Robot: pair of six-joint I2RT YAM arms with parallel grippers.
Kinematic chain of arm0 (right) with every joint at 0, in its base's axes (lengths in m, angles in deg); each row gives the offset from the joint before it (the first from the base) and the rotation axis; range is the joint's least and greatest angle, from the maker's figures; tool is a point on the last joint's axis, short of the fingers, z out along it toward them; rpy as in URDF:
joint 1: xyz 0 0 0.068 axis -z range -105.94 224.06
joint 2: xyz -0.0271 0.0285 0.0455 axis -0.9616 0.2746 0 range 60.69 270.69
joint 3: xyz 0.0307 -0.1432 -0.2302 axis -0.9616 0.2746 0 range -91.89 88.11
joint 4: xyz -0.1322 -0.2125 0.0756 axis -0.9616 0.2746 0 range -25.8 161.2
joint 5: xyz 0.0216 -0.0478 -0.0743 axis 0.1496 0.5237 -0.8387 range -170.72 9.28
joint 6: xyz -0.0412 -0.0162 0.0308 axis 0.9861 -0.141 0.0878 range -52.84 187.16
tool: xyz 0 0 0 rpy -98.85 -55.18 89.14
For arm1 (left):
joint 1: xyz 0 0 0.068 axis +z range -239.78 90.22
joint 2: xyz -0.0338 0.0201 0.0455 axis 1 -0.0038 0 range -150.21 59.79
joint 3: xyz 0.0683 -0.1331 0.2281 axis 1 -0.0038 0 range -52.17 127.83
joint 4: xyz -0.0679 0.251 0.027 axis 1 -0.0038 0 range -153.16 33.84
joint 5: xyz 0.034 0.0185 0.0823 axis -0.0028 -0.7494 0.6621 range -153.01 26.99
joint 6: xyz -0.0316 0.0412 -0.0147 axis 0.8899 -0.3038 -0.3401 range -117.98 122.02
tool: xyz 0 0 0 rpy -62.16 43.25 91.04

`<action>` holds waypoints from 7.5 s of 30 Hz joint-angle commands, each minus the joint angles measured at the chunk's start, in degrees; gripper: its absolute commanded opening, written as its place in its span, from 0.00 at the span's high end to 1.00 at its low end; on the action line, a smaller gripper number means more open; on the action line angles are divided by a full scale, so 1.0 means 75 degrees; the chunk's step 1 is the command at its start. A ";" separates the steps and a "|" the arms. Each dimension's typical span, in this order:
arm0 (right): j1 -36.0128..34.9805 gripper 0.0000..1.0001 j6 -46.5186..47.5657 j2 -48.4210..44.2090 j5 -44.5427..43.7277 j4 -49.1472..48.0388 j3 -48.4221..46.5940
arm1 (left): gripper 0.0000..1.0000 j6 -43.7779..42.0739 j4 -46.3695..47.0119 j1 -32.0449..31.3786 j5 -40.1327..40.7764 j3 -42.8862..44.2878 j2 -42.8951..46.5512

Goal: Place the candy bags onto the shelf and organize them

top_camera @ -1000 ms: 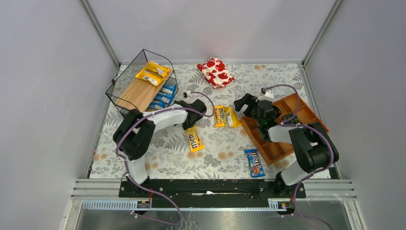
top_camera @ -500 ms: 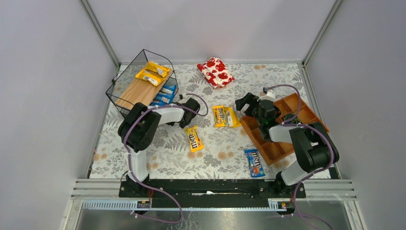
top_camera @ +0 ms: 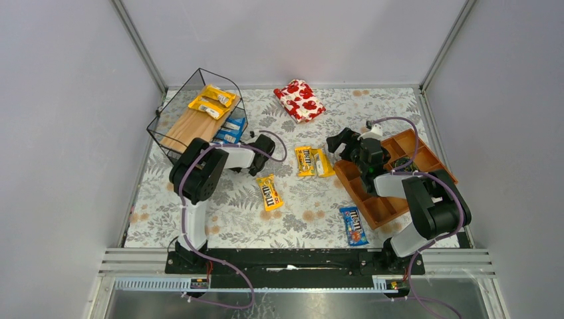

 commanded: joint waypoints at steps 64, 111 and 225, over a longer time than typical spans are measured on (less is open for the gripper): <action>0.0114 0.00 -0.0054 0.0157 0.0300 -0.0233 -0.0161 | 0.23 0.3244 -0.1375 -0.2273 -0.4844 -0.0164 0.4575; 0.0125 0.00 -0.0113 0.0147 0.0280 -0.0280 -0.0107 | 0.67 0.3817 -0.1776 -0.5674 0.0016 0.0058 -0.0572; 0.0224 0.00 -0.0360 0.0288 0.0590 -0.0445 -0.0122 | 0.70 0.2743 -0.3500 0.0537 0.0363 0.4420 0.0787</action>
